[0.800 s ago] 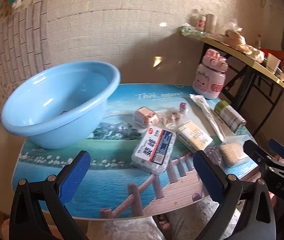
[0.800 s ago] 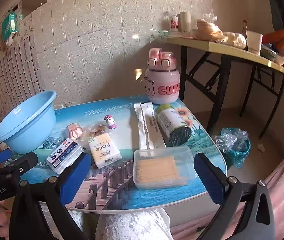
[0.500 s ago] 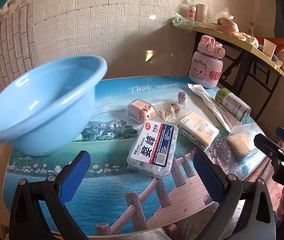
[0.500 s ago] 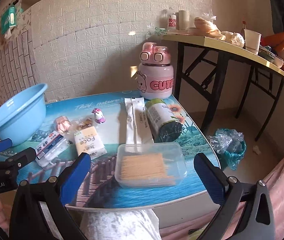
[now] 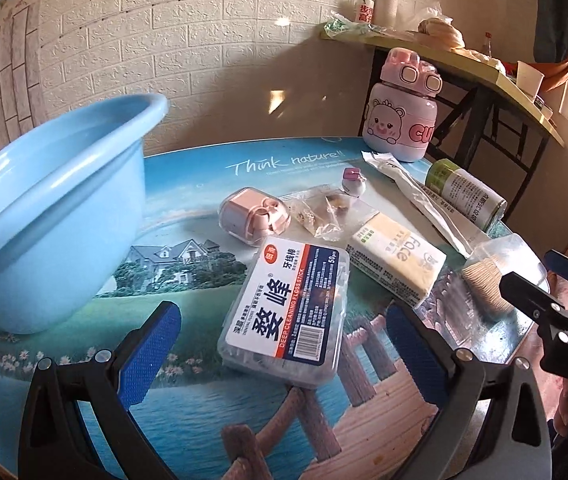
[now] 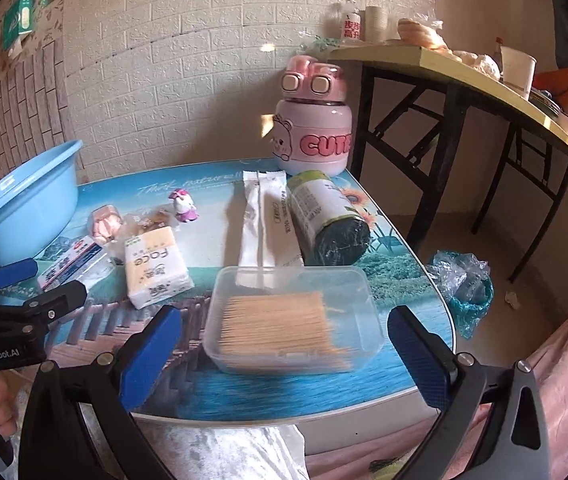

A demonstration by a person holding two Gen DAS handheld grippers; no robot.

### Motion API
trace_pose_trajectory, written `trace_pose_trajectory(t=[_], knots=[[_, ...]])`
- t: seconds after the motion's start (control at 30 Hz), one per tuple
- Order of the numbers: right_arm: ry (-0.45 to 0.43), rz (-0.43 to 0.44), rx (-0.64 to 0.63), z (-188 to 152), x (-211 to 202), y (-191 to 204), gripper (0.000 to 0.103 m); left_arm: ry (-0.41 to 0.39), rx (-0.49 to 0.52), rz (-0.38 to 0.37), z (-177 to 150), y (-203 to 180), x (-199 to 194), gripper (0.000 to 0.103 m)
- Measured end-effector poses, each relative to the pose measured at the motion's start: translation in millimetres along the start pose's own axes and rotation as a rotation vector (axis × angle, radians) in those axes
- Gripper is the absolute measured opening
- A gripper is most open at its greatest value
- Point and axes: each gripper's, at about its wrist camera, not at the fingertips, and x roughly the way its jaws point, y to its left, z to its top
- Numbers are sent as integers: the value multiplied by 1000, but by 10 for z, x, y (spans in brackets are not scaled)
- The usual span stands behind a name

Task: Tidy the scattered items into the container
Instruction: 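Grasp the white floss-stick box with the left gripper while the right grasps the clear toothpick box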

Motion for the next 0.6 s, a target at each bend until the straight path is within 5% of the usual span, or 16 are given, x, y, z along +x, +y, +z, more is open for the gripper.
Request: trace_pose_trajectory(t=[0.6], knots=[[-20, 0, -43, 29, 360, -22, 103, -17, 21, -18, 129, -55, 212, 102]])
